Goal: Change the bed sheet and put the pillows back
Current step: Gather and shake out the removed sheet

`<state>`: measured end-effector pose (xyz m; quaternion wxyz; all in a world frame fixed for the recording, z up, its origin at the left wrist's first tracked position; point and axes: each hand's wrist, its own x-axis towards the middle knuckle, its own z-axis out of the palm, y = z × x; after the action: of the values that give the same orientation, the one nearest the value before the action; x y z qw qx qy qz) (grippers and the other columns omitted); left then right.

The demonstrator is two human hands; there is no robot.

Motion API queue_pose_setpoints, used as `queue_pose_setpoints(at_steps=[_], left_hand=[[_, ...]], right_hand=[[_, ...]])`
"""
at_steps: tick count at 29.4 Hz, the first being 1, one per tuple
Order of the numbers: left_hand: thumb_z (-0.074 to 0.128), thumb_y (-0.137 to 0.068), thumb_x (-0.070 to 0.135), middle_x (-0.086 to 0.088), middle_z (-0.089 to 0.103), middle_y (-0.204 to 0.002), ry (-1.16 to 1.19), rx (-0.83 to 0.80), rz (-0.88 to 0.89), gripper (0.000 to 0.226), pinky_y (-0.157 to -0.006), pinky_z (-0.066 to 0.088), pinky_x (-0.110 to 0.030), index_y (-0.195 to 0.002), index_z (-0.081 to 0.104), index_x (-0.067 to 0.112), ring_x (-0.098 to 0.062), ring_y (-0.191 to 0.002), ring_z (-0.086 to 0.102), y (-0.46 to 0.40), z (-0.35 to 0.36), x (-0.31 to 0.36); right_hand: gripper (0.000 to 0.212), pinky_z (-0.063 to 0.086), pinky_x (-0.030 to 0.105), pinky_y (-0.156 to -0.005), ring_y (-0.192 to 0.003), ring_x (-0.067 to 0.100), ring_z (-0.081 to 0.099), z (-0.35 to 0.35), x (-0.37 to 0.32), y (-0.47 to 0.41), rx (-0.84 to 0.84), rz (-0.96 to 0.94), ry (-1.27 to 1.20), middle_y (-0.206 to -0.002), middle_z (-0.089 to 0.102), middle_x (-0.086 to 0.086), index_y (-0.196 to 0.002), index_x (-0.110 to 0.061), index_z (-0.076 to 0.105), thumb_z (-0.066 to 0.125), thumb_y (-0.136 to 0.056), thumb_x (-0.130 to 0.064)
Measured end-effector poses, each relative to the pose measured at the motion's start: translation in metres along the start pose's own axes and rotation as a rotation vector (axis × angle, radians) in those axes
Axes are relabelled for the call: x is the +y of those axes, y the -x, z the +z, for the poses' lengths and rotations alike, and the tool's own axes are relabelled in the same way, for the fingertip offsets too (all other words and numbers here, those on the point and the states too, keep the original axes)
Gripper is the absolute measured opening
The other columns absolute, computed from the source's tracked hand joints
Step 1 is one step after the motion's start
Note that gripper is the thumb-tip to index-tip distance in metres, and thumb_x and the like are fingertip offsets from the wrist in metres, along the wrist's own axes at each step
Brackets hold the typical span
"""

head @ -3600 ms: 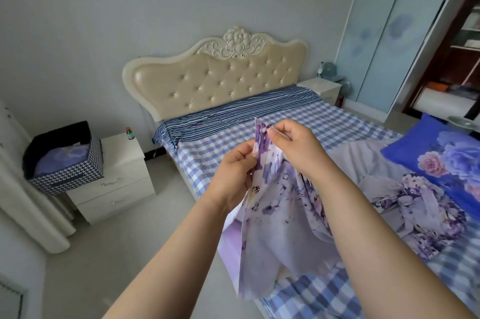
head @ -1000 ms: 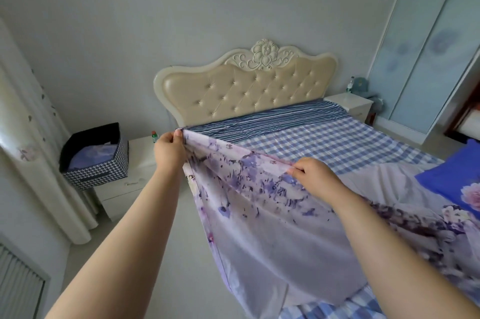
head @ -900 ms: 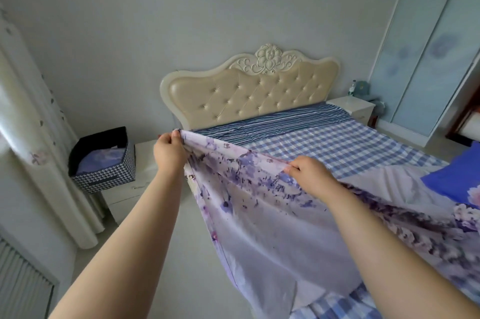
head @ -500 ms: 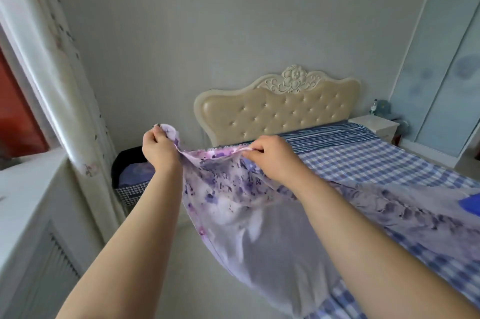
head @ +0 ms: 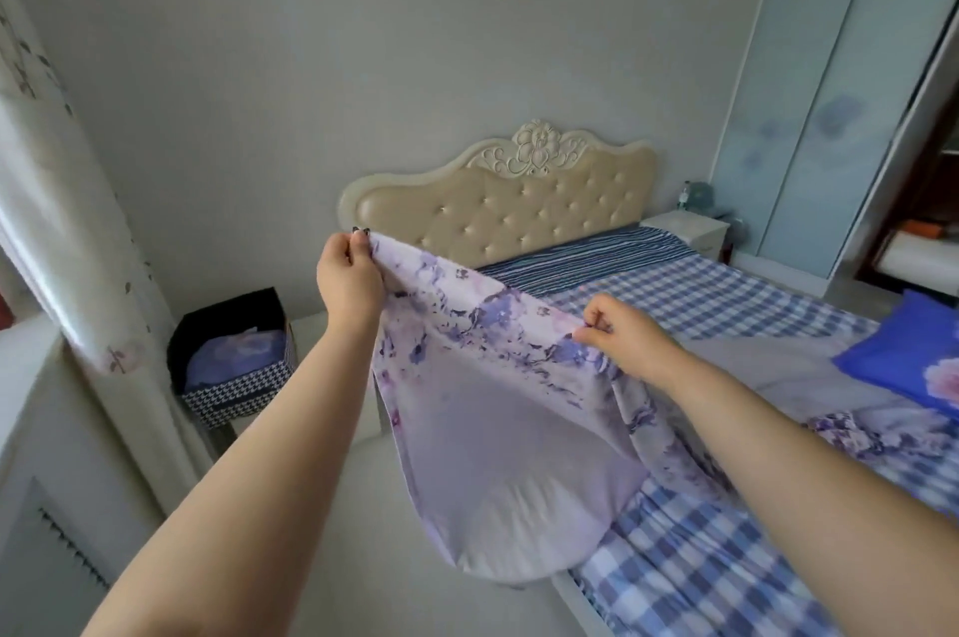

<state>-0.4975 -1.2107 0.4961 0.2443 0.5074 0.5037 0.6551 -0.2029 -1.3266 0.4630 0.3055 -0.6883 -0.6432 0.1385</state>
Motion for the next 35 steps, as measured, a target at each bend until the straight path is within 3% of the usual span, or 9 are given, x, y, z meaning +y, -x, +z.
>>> queue_pose_setpoints(at_steps=[3,8,15,19,23,25,29,33,35], left_hand=[[0.042,-0.098,0.024,0.005,0.038,-0.059,-0.012,-0.09,0.03,0.038,-0.059,0.032,-0.031,-0.061,0.035,0.022,-0.014,-0.058,0.036,0.003,0.013,0.003],[0.042,-0.099,0.023,0.006,0.037,-0.058,-0.018,-0.132,-0.014,0.038,-0.061,0.031,-0.029,-0.061,0.037,0.022,-0.009,-0.055,0.033,0.011,0.035,-0.006],[0.037,-0.1,0.024,0.004,0.045,-0.064,-0.102,-0.078,-0.067,0.027,-0.062,0.031,-0.026,-0.078,0.047,0.013,-0.016,-0.068,0.042,0.012,0.063,-0.011],[0.035,-0.101,0.026,-0.002,0.05,-0.075,-0.172,-0.055,-0.073,0.025,-0.069,0.034,-0.03,-0.085,0.047,0.012,-0.02,-0.075,0.046,0.005,0.08,-0.012],[0.033,-0.102,0.028,-0.004,0.053,-0.082,-0.251,-0.015,-0.106,0.03,-0.068,0.033,-0.027,-0.098,0.055,0.008,-0.021,-0.077,0.048,0.004,0.099,-0.016],[0.032,-0.102,0.028,-0.008,0.055,-0.089,-0.266,0.005,-0.137,0.033,-0.069,0.033,-0.026,-0.104,0.056,0.005,-0.021,-0.08,0.049,0.007,0.106,-0.022],[0.034,-0.101,0.027,-0.018,0.062,-0.1,-0.319,0.0,-0.201,0.035,-0.072,0.035,-0.03,-0.103,0.057,0.0,-0.03,-0.092,0.056,0.016,0.111,-0.041],[0.034,-0.097,0.024,-0.024,0.062,-0.108,-0.388,-0.015,-0.302,0.035,-0.084,0.042,-0.037,-0.102,0.057,-0.002,-0.038,-0.102,0.057,0.031,0.109,-0.059],[0.035,-0.096,0.025,-0.024,0.062,-0.106,-0.464,-0.036,-0.274,0.031,-0.08,0.042,-0.039,-0.102,0.053,0.0,-0.039,-0.099,0.057,0.042,0.115,-0.052]], right_hand=[[0.014,0.038,0.032,-0.062,-0.071,0.017,0.053,0.014,0.021,0.014,-0.078,0.029,0.038,-0.079,0.056,0.003,-0.093,-0.034,0.047,0.061,-0.091,-0.031],[0.039,0.024,0.03,-0.054,-0.055,0.01,0.034,0.024,0.064,0.023,-0.155,0.104,0.018,-0.059,0.036,-0.005,-0.062,-0.02,0.038,0.057,-0.093,-0.033],[0.042,0.033,0.03,-0.057,-0.06,0.011,0.044,0.018,0.093,0.024,-0.154,0.113,-0.07,-0.065,0.047,0.0,-0.083,-0.005,0.059,0.049,-0.095,-0.044],[0.034,0.03,0.014,-0.046,-0.046,0.0,0.034,0.024,0.096,0.033,-0.25,0.08,-0.153,-0.046,0.044,-0.016,-0.061,-0.023,0.049,0.064,-0.087,-0.039],[0.032,0.031,0.015,-0.049,-0.049,-0.003,0.038,0.041,0.106,0.042,-0.33,0.083,-0.165,-0.048,0.048,-0.017,-0.061,-0.028,0.048,0.061,-0.091,-0.033],[0.031,0.033,0.017,-0.052,-0.053,-0.003,0.042,0.041,0.115,0.042,-0.319,0.117,-0.187,-0.053,0.051,-0.017,-0.066,-0.027,0.048,0.052,-0.096,-0.033],[0.03,0.045,0.032,-0.071,-0.076,0.018,0.057,0.026,0.139,0.032,-0.235,0.195,-0.117,-0.077,0.062,0.002,-0.08,-0.016,0.053,0.042,-0.099,-0.036],[0.045,0.03,0.031,-0.057,-0.056,0.017,0.039,-0.004,0.138,0.006,-0.118,0.235,0.016,-0.057,0.04,0.001,-0.06,-0.017,0.035,0.045,-0.097,-0.04],[0.049,0.025,0.03,-0.055,-0.052,0.015,0.031,-0.016,0.121,-0.007,-0.111,0.216,0.0,-0.054,0.03,-0.001,-0.056,-0.017,0.029,0.047,-0.097,-0.036]])
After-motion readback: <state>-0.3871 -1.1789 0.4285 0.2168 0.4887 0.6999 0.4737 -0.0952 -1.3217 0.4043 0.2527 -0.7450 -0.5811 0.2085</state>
